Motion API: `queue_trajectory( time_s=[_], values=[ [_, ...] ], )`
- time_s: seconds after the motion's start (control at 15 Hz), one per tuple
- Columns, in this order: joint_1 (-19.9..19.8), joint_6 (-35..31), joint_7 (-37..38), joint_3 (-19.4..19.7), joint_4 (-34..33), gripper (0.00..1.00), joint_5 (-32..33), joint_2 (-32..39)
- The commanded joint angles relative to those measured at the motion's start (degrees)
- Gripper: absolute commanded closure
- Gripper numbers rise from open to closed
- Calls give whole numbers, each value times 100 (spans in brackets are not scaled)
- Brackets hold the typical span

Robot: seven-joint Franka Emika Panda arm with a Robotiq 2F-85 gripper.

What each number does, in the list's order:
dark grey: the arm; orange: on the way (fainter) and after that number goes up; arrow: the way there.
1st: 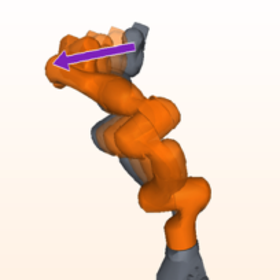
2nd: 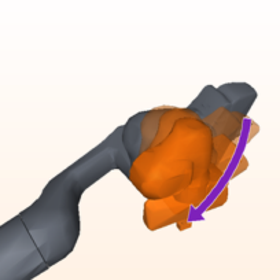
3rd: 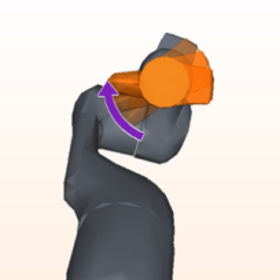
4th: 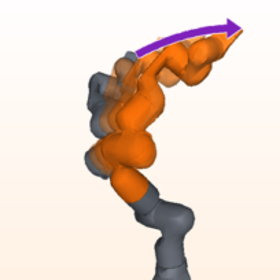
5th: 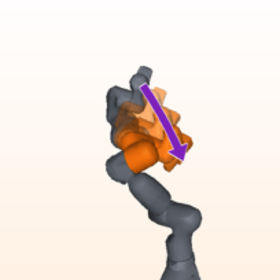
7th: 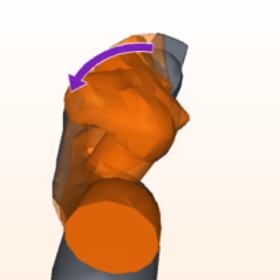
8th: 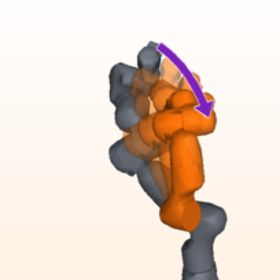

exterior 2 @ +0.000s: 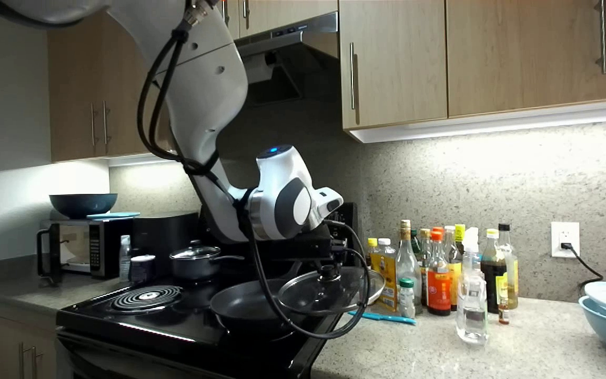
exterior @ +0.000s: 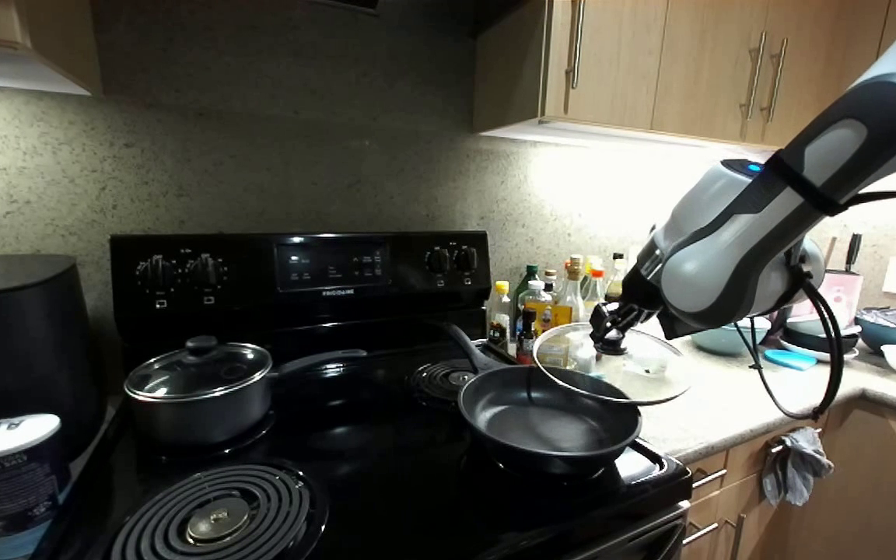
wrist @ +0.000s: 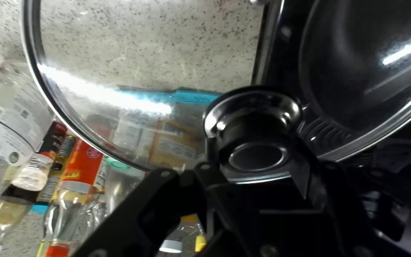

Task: Put the lid on the pan.

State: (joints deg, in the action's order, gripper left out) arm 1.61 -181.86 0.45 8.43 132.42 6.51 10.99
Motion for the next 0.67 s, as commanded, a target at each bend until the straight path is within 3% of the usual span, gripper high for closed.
queue_trajectory(
  time_s=[0.0,0.33,0.4,0.47,0.6],
  values=[
    [639,-34,24,461,91,75,572,-57],
    [1567,-172,122,1055,36,75,1115,24],
    [1282,-14,18,802,26,75,846,60],
    [1363,-12,27,832,27,50,853,69],
    [1357,-12,29,819,25,50,852,73]
  ],
)
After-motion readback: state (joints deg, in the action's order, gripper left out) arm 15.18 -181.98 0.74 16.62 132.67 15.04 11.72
